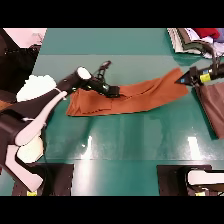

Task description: Fold the shirts.

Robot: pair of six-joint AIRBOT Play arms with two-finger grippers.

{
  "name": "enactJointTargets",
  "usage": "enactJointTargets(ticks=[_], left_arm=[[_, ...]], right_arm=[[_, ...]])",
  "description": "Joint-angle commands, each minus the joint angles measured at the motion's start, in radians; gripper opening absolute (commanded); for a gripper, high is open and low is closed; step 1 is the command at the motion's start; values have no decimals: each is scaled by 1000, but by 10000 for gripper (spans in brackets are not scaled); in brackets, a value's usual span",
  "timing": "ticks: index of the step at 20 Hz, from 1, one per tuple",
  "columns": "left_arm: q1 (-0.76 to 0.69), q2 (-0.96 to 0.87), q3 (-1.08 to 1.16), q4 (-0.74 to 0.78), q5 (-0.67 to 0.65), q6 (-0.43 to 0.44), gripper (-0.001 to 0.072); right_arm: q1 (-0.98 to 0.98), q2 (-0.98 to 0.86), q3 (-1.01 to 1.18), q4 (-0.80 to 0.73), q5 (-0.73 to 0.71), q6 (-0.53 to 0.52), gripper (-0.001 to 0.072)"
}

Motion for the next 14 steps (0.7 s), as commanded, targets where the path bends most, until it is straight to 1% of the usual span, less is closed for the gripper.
enactJointTargets(ticks=[1,3,7,14], left_arm=[[-83,-92,90,1,-1,-42,22],[-105,-103,101,1,-3,-42,22],[-113,-103,101,18,-21,-42,22],[-110,-102,101,33,-30,-40,23]], right_arm=[[97,59,138,0,13,100,16],[146,58,208,0,16,130,16],[231,58,304,0,4,151,16],[356,58,327,0,-59,156,16]])
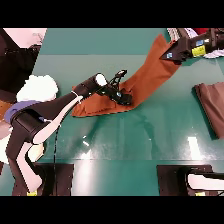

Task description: Fold the shirts.

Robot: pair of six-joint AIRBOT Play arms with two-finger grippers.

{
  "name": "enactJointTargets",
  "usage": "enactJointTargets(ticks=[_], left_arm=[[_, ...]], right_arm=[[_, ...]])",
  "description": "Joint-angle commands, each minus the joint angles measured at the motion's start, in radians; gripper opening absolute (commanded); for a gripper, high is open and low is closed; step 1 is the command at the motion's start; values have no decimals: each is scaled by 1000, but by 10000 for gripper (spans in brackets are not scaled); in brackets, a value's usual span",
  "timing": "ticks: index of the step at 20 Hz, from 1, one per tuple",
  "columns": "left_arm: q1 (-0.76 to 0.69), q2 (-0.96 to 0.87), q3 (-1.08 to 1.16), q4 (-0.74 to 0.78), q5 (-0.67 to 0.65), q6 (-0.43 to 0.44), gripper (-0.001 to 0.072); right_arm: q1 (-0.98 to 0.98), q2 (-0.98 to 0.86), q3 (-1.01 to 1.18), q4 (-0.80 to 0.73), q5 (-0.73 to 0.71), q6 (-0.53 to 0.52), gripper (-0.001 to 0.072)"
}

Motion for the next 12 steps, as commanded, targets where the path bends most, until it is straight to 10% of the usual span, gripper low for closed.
enactJointTargets(ticks=[1,12], left_arm=[[10,6,2,6,-31,0,22],[399,381,3,241,-143,7,22]], right_arm=[[69,1,11,0,-50,4,16],[327,-116,11,90,-268,-76,17]])
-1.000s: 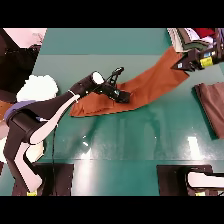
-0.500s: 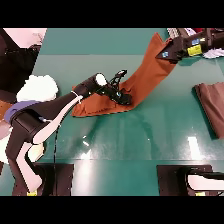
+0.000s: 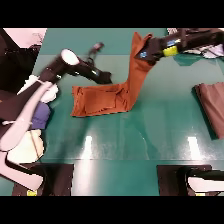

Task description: Fold the shirts.

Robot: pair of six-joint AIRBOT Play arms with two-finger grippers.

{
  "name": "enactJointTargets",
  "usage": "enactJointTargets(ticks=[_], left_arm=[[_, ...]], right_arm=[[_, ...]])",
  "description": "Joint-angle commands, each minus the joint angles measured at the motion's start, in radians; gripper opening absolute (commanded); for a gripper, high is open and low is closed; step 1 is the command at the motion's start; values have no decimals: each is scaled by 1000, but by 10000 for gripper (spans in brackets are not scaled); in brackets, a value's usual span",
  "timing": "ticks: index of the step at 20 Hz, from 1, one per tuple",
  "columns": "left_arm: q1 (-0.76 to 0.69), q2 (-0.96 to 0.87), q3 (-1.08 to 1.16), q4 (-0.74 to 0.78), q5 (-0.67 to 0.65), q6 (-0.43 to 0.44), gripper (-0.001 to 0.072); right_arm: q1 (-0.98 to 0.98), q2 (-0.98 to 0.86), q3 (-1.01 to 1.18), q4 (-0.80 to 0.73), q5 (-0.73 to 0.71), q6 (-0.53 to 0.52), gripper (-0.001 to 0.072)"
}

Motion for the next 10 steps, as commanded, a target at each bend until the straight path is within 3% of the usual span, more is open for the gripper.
enactJointTargets(ticks=[1,3,5,7,8,10], left_arm=[[170,146,0,114,-48,6,23],[260,213,0,139,-61,6,23],[335,258,0,139,-65,6,23],[385,278,0,138,-82,6,23],[399,282,0,138,-100,6,23],[409,281,0,142,-138,7,23]], right_arm=[[129,-99,1,149,-133,-103,18],[219,-187,2,246,-220,-169,33],[304,-269,2,280,-302,-226,180],[359,-323,1,289,-342,-278,541],[365,-336,1,283,-332,-277,581],[332,-330,1,246,-267,-258,571]])
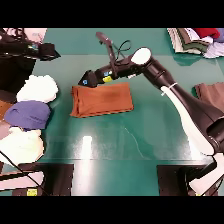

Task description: Fold the shirts.

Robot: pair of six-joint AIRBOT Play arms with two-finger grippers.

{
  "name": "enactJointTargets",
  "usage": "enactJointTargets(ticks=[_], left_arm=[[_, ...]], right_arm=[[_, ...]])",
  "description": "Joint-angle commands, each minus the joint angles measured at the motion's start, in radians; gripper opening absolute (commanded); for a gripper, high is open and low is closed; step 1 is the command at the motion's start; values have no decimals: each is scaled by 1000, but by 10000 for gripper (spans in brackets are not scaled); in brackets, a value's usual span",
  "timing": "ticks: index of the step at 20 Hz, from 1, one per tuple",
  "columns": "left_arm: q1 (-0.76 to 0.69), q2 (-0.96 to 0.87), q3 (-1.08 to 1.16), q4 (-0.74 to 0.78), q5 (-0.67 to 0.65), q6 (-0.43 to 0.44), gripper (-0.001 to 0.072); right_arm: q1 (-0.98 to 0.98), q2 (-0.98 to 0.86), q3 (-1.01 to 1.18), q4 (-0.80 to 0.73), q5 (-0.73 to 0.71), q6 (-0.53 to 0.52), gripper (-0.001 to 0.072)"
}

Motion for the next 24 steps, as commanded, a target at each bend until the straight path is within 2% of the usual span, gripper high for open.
enactJointTargets(ticks=[1,2,5,7,11,13,17,24], left_arm=[[46,22,0,15,-58,2,23],[45,22,0,14,-65,2,23],[46,22,0,14,-73,2,23],[45,22,0,14,-84,2,23],[45,22,0,14,-95,2,23],[43,22,0,14,-91,2,23],[43,19,0,13,-86,3,23],[43,13,-28,10,-90,28,24]], right_arm=[[-21,-23,0,-54,64,24,548],[-64,-8,0,-109,132,55,470],[-198,39,-35,-293,297,128,467],[-291,98,-148,-346,304,140,468],[-463,171,-404,-350,223,172,473],[-513,152,-474,-315,200,172,709],[-513,40,-502,-167,167,158,693],[-350,-182,-287,19,163,140,692]])
